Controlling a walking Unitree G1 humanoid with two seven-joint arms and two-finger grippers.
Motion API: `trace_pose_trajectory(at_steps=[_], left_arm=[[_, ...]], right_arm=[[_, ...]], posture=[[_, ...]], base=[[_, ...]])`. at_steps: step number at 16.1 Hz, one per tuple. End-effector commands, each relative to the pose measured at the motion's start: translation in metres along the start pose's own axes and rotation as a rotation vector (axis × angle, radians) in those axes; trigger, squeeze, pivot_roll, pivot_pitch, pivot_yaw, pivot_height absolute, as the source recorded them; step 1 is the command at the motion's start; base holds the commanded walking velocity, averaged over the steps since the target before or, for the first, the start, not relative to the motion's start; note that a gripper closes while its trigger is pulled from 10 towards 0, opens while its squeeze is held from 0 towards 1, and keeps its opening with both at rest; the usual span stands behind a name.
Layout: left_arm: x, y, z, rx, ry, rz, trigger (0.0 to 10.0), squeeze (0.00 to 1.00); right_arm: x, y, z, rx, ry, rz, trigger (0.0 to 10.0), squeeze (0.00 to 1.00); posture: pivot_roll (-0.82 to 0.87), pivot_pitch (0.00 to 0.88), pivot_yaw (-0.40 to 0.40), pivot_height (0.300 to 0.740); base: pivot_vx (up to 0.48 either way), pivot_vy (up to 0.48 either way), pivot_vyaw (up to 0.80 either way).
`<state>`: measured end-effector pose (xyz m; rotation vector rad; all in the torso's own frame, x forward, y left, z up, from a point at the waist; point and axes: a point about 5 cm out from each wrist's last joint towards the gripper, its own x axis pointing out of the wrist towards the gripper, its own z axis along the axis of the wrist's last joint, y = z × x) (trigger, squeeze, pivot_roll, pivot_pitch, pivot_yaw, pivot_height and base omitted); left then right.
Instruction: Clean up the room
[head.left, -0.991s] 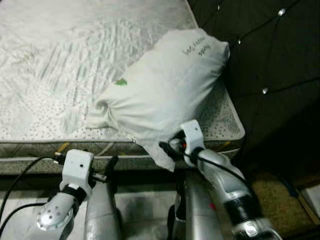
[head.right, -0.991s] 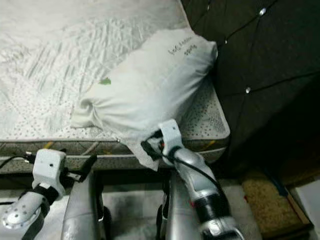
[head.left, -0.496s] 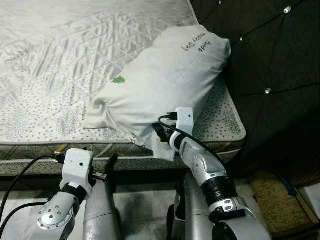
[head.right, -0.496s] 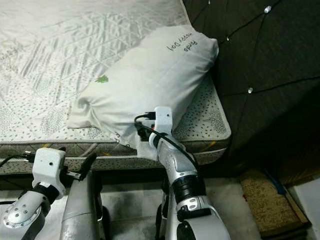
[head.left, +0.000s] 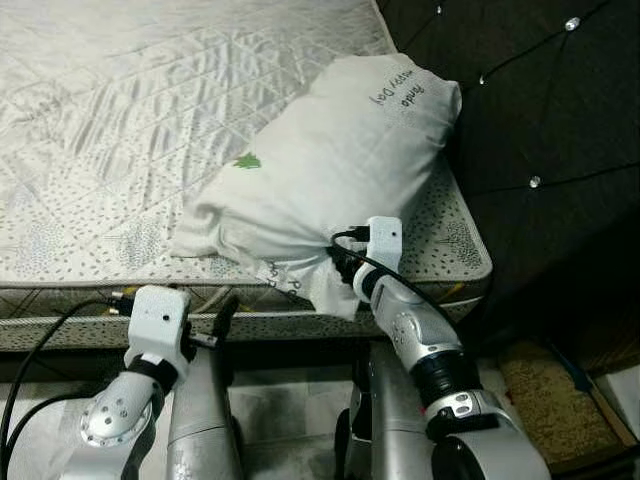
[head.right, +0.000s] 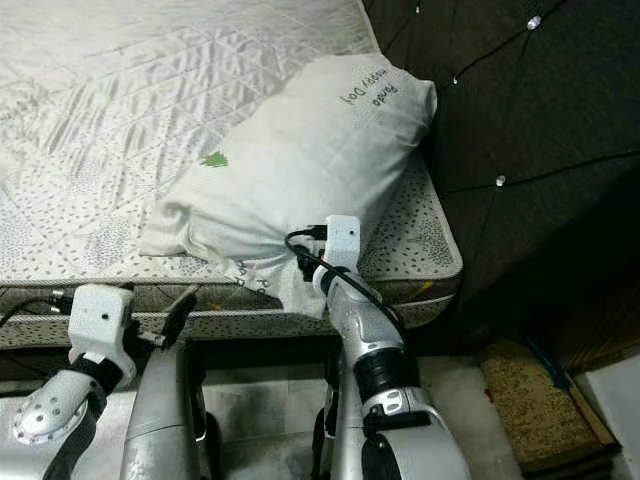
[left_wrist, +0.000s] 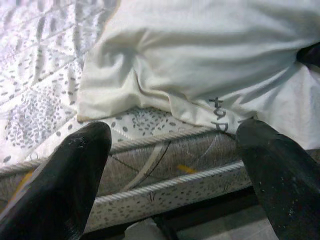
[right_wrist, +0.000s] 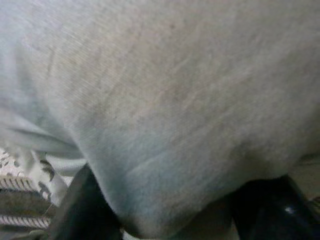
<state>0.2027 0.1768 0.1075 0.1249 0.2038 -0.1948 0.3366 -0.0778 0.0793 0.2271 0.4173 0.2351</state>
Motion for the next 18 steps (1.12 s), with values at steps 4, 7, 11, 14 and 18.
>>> trace_pose_trajectory(at_steps=[4, 7, 11, 14, 18], left_arm=[[0.002, -0.002, -0.002, 0.001, 0.008, -0.004, 10.0, 0.0], [0.002, -0.002, -0.001, -0.003, 0.004, 0.001, 10.0, 0.0], [0.004, -0.002, 0.001, 0.001, -0.004, 0.015, 10.0, 0.0], [0.005, 0.0, 0.003, 0.002, -0.004, 0.028, 10.0, 0.0], [0.006, 0.0, 0.004, -0.002, 0.0, 0.06, 10.0, 0.0]], right_arm=[[0.001, -0.017, 0.028, -0.013, -0.128, -0.068, 0.0, 0.0], [0.001, -0.024, 0.04, -0.04, -0.208, -0.107, 0.0, 0.0], [0.003, -0.052, 0.066, -0.138, -0.234, -0.2, 0.0, 0.0], [-0.002, -0.086, 0.099, -0.187, -0.247, -0.336, 0.0, 0.0], [-0.023, -0.137, 0.129, -0.19, -0.243, -0.514, 0.0, 0.0]], posture=[[0.14, 0.123, -0.091, 0.547], [0.14, 0.125, -0.092, 0.547], [0.14, 0.137, -0.088, 0.547], [0.14, 0.149, -0.094, 0.547], [0.14, 0.158, -0.094, 0.547]], base=[[0.0, 0.0, 0.0], [0.0, 0.0, 0.0], [0.0, 0.0, 0.0], [0.0, 0.0, 0.0], [0.0, 0.0, 0.0]])
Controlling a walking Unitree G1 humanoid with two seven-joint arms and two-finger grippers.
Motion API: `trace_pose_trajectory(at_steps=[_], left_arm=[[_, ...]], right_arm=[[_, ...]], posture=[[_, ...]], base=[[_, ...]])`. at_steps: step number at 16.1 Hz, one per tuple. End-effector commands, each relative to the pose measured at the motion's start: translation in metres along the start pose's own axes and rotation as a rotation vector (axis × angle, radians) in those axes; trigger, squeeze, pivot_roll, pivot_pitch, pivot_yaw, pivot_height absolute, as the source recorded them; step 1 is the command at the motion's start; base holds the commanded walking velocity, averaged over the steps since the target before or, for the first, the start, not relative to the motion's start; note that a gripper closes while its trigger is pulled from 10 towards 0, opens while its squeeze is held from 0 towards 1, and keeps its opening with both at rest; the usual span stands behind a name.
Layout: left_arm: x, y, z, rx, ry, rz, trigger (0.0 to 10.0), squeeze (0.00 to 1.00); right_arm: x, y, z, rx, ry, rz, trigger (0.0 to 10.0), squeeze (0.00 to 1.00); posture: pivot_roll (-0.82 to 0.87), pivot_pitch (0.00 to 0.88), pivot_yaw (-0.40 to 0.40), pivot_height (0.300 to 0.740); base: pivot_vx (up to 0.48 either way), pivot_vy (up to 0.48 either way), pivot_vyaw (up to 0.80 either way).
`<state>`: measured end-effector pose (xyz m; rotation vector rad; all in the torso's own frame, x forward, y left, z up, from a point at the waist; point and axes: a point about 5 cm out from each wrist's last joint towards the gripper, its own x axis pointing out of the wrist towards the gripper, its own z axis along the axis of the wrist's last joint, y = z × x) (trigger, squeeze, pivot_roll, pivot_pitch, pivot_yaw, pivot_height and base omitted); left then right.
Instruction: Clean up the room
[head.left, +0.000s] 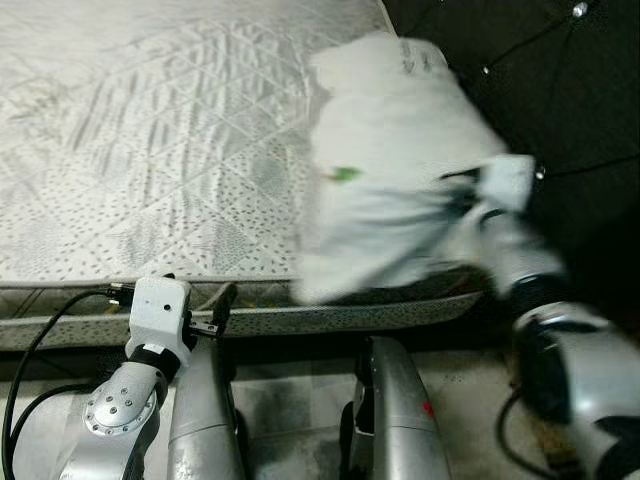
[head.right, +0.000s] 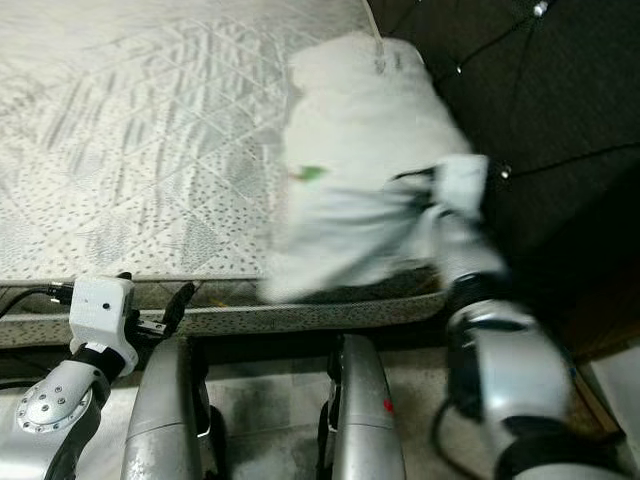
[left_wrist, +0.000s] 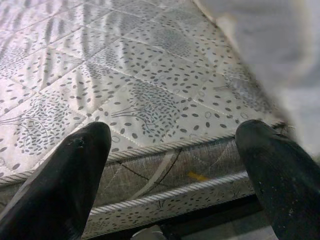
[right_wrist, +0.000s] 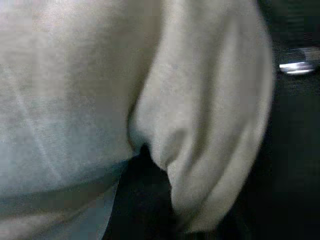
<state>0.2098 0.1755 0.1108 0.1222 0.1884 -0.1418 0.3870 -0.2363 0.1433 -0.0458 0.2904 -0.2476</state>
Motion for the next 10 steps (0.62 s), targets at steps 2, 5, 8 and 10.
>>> trace_pose_trajectory(at_steps=[2, 5, 8, 10], left_arm=[[0.0, 0.002, 0.0, 0.016, 0.016, 0.023, 10.0, 0.0], [0.002, 0.006, 0.0, 0.022, 0.018, 0.037, 10.0, 0.0], [0.006, 0.005, 0.0, 0.032, 0.019, 0.048, 10.0, 0.0], [0.006, 0.005, 0.0, 0.035, 0.02, 0.048, 10.0, 0.0]], right_arm=[[0.001, -0.017, 0.026, 0.0, -0.087, -0.058, 0.0, 0.0], [0.0, -0.032, 0.009, -0.009, -0.032, -0.064, 0.0, 0.0], [-0.003, -0.028, -0.021, -0.046, 0.034, -0.043, 9.3, 0.0], [-0.004, -0.021, -0.028, -0.012, 0.031, -0.031, 10.0, 0.0]], posture=[[0.14, 0.153, -0.09, 0.547], [0.13, 0.152, -0.084, 0.547], [0.13, 0.147, -0.078, 0.547], [0.13, 0.146, -0.076, 0.547]], base=[[0.0, 0.0, 0.0], [0.0, 0.0, 0.0], [0.0, 0.0, 0.0], [0.0, 0.0, 0.0]])
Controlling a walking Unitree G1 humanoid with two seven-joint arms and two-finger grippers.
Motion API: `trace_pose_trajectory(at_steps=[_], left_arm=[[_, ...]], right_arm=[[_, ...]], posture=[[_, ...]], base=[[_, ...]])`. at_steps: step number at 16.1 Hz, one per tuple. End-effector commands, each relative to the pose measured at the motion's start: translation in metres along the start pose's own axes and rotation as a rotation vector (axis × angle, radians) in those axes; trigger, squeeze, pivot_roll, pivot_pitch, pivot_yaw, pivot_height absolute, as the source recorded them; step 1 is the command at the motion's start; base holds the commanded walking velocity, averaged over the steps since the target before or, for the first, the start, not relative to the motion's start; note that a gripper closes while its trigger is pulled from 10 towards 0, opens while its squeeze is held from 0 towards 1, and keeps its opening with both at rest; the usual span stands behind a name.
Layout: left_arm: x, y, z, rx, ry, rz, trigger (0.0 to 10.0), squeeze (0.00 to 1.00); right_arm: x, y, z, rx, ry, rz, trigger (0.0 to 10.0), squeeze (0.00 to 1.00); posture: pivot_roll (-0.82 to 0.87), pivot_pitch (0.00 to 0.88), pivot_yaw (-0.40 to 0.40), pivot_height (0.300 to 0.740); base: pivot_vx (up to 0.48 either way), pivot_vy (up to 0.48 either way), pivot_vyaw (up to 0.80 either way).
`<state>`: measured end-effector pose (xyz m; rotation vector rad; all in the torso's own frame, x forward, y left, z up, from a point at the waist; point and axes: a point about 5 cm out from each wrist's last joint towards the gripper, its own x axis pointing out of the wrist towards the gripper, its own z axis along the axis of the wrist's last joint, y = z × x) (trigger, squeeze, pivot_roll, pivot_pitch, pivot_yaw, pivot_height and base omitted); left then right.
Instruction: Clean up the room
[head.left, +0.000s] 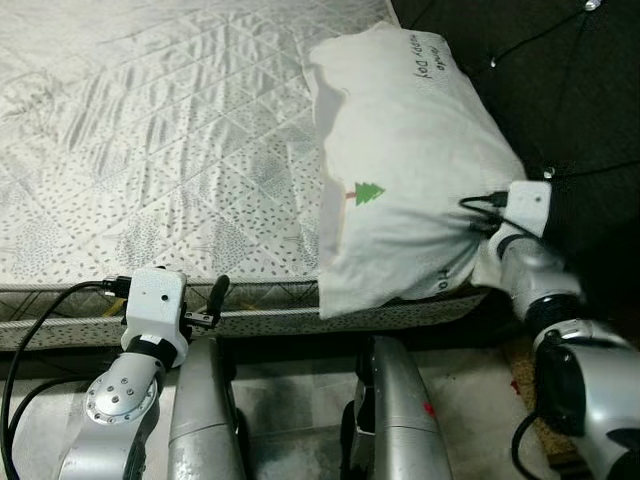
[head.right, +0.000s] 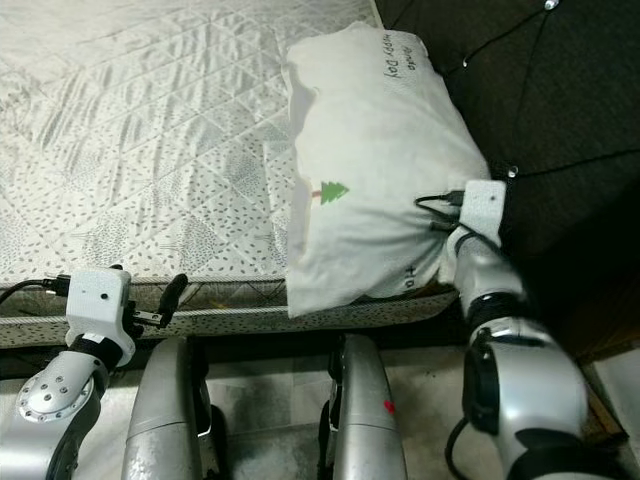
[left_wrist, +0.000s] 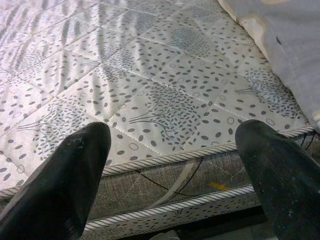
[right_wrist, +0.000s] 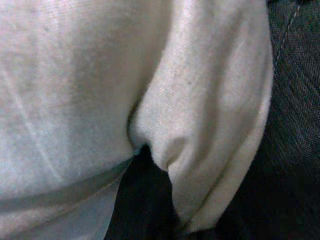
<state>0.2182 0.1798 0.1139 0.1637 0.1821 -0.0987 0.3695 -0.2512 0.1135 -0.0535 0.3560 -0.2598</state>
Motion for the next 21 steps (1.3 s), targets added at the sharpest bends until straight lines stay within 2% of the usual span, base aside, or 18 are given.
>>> trace_pose_trajectory(at_steps=[1, 3, 5, 6, 7, 8, 9, 11, 12, 13, 15, 16, 17, 19, 21], left_arm=[[0.0, -0.001, -0.004, -0.001, 0.021, 0.0, 10.0, 0.0], [0.002, -0.002, -0.003, -0.001, 0.019, -0.002, 10.0, 0.0], [0.003, -0.003, -0.003, -0.001, 0.018, -0.001, 10.0, 0.0], [0.003, -0.003, -0.003, -0.002, 0.018, 0.0, 10.0, 0.0], [0.003, -0.002, -0.004, -0.001, 0.02, 0.006, 10.0, 0.0], [0.002, -0.001, -0.004, -0.002, 0.024, 0.013, 10.0, 0.0], [0.002, 0.001, -0.005, -0.002, 0.024, 0.022, 10.0, 0.0], [0.002, 0.002, -0.005, -0.008, 0.024, 0.034, 10.0, 0.0], [0.002, 0.002, -0.006, -0.009, 0.024, 0.037, 10.0, 0.0], [0.002, 0.001, -0.006, -0.012, 0.023, 0.035, 10.0, 0.0], [0.004, -0.002, -0.007, -0.017, 0.027, 0.019, 10.0, 0.0], [0.007, -0.003, -0.006, -0.015, 0.024, 0.009, 10.0, 0.0], [0.008, -0.004, -0.005, -0.015, 0.023, 0.008, 10.0, 0.0], [0.014, -0.003, -0.002, -0.018, 0.015, 0.006, 10.0, 0.0], [0.018, 0.0, 0.001, -0.01, 0.006, 0.011, 10.0, 0.0]], right_arm=[[-0.001, 0.0, 0.007, 0.03, -0.059, -0.015, 10.0, 0.0], [-0.003, 0.02, -0.001, 0.045, -0.074, 0.04, 10.0, 0.0], [-0.004, 0.028, -0.004, 0.039, -0.059, 0.076, 10.0, 0.0], [-0.002, 0.025, 0.0, -0.004, -0.062, 0.065, 10.0, 0.0], [0.0, 0.013, 0.017, -0.076, -0.087, 0.015, 10.0, 0.0], [0.002, 0.001, 0.032, -0.098, -0.117, -0.036, 10.0, 0.0], [0.002, -0.015, 0.049, -0.081, -0.148, -0.091, 10.0, 0.0], [-0.001, -0.041, 0.062, -0.048, -0.171, -0.175, 10.0, 0.0], [-0.003, -0.056, 0.063, -0.046, -0.179, -0.221, 10.0, 0.0], [-0.004, -0.064, 0.056, -0.043, -0.164, -0.233, 10.0, 0.0], [-0.003, -0.063, 0.039, -0.034, -0.121, -0.221, 10.0, 0.0], [-0.002, -0.051, 0.024, 0.023, -0.088, -0.144, 10.0, 1.0], [-0.002, -0.048, 0.022, 0.036, -0.082, -0.127, 10.0, 1.0], [-0.001, -0.031, 0.012, 0.016, -0.067, -0.101, 10.0, 1.0], [-0.001, -0.025, 0.009, 0.008, -0.066, -0.09, 10.0, 1.0]], posture=[[0.12, 0.139, -0.073, 0.547], [0.12, 0.133, -0.075, 0.547], [0.13, 0.124, -0.079, 0.547], [0.13, 0.124, -0.079, 0.547], [0.13, 0.119, -0.084, 0.547], [0.13, 0.117, -0.089, 0.547], [0.13, 0.115, -0.094, 0.547], [0.13, 0.111, -0.101, 0.547], [0.13, 0.111, -0.101, 0.547], [0.13, 0.106, -0.099, 0.547], [0.12, 0.103, -0.09, 0.547], [0.11, 0.099, -0.084, 0.547], [0.11, 0.098, -0.083, 0.547], [0.11, 0.097, -0.075, 0.547], [0.11, 0.086, -0.077, 0.547]], base=[[0.0, 0.0, 0.0], [0.0, 0.0, 0.0], [0.0, 0.0, 0.0], [0.0, 0.0, 0.0], [0.0, 0.0, 0.0], [0.0, 0.0, 0.0], [0.0, 0.0, 0.0], [0.0, 0.0, 0.0], [0.0, 0.0, 0.0], [0.0, 0.0, 0.0], [0.0, 0.0, 0.0], [0.0, 0.0, 0.0], [0.0, 0.0, 0.0], [0.0, 0.0, 0.0], [0.0, 0.0, 0.0]])
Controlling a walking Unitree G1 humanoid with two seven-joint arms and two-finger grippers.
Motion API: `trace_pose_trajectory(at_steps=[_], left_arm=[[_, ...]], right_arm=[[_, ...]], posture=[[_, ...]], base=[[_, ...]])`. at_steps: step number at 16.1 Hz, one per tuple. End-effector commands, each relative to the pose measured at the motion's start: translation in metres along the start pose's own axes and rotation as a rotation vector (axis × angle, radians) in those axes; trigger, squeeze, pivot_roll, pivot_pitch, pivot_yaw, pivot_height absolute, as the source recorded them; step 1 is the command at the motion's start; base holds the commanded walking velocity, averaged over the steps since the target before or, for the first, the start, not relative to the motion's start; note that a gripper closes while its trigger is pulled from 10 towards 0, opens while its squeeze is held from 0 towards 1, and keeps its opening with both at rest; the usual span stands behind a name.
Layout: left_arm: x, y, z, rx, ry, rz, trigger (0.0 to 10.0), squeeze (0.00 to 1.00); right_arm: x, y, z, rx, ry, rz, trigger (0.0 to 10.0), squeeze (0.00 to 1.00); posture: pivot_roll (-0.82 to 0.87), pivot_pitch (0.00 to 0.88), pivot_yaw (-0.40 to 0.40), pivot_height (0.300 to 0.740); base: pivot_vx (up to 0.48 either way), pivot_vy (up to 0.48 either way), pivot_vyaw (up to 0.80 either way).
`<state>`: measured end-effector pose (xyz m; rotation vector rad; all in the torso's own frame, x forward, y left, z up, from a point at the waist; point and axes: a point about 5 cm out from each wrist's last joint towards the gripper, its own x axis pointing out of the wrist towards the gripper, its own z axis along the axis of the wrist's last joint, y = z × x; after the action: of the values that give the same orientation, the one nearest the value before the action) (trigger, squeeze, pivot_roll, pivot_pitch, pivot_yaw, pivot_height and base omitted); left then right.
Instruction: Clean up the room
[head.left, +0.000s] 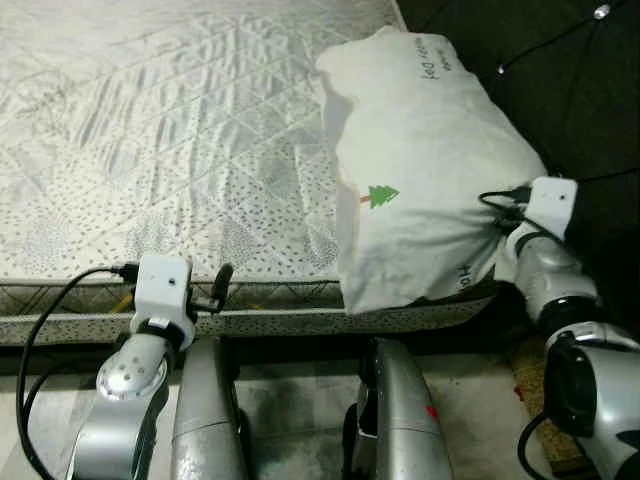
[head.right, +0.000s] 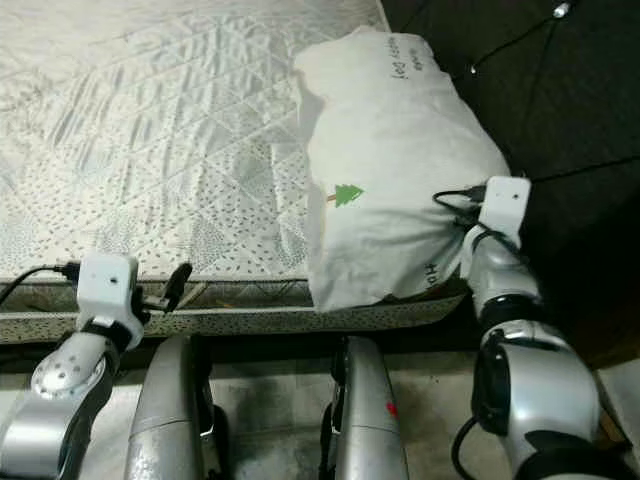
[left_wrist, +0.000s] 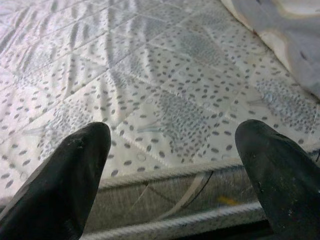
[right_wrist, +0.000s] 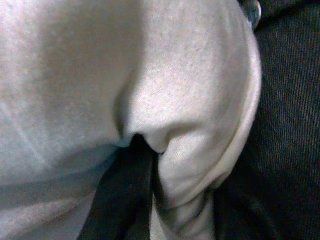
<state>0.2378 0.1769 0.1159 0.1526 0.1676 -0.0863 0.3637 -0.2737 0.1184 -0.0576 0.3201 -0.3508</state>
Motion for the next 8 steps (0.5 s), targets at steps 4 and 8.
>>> trace_pose_trajectory(at_steps=[4, 8], left_arm=[[0.002, 0.003, -0.006, -0.046, 0.021, 0.043, 10.0, 0.0], [0.016, 0.008, -0.005, -0.115, 0.008, 0.117, 10.0, 0.0]], right_arm=[[0.0, -0.011, 0.005, 0.005, -0.01, -0.046, 10.0, 1.0], [-0.004, -0.003, -0.009, 0.011, -0.001, -0.009, 10.0, 1.0]], posture=[[0.1, 0.053, -0.087, 0.547], [0.09, 0.0, -0.083, 0.547]], base=[[0.0, 0.0, 0.0], [0.0, 0.0, 0.0]])
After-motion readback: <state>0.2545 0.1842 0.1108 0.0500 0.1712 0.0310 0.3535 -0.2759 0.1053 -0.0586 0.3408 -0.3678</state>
